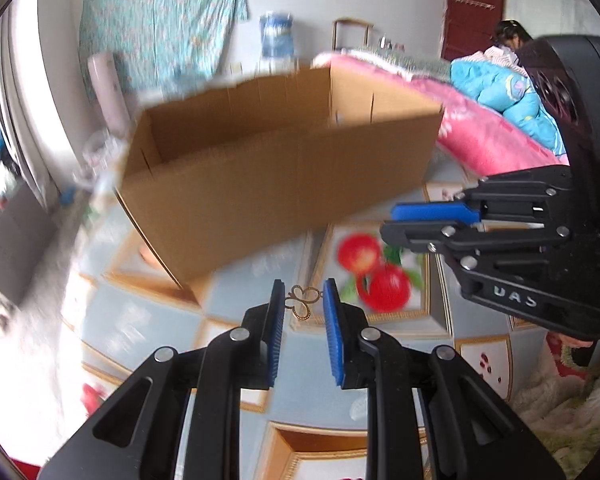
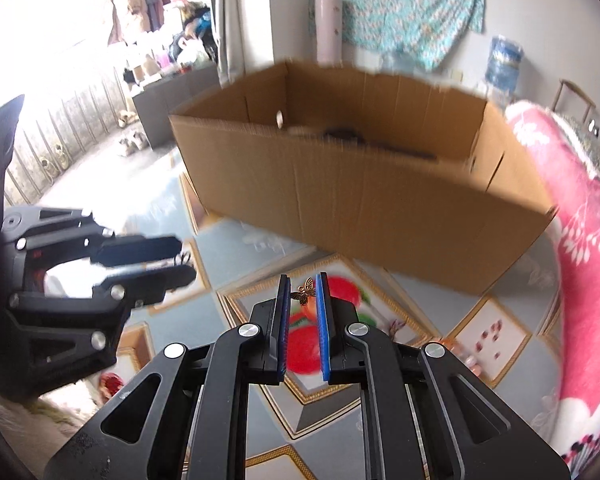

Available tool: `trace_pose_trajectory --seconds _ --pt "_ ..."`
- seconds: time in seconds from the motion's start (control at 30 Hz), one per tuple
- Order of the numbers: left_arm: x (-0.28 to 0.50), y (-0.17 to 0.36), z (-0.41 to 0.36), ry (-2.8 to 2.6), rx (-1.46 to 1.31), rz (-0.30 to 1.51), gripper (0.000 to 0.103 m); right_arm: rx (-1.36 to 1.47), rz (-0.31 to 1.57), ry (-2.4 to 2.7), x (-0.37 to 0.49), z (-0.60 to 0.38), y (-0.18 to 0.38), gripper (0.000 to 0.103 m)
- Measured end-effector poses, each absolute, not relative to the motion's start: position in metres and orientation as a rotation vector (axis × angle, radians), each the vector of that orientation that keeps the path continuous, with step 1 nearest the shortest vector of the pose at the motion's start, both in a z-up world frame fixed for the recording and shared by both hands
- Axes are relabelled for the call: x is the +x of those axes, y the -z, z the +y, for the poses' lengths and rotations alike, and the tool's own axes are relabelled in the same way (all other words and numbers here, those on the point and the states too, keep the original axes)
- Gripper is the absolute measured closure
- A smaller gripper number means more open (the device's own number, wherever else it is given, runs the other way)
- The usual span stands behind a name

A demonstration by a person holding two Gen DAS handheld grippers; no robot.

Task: Organize jewelry

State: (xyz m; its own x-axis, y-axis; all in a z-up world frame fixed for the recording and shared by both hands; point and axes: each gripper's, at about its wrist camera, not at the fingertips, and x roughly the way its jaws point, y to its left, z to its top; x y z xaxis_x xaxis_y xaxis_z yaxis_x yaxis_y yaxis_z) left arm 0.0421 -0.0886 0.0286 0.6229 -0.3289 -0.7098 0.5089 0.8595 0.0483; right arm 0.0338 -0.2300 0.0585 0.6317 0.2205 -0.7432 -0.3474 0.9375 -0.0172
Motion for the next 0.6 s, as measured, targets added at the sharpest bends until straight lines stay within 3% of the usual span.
trace_pose_trajectory --seconds 0.33,0.5,0.6 --pt "0.09 -0.107 -0.081 0.609 0.12 0.618 0.084 -0.169 0.605 -0.354 0.058 -0.255 -0.135 0.093" --pt "0.172 -0.101 -0.094 0.719 0.025 0.816 0.084 -0.093 0.789 -0.438 0.131 -0.285 -0.127 0.093" --pt "0.226 -0.078 -0.112 0.787 -0.014 1.035 0.084 -0.062 0.952 -0.468 0.173 -0.293 -0.111 0.093"
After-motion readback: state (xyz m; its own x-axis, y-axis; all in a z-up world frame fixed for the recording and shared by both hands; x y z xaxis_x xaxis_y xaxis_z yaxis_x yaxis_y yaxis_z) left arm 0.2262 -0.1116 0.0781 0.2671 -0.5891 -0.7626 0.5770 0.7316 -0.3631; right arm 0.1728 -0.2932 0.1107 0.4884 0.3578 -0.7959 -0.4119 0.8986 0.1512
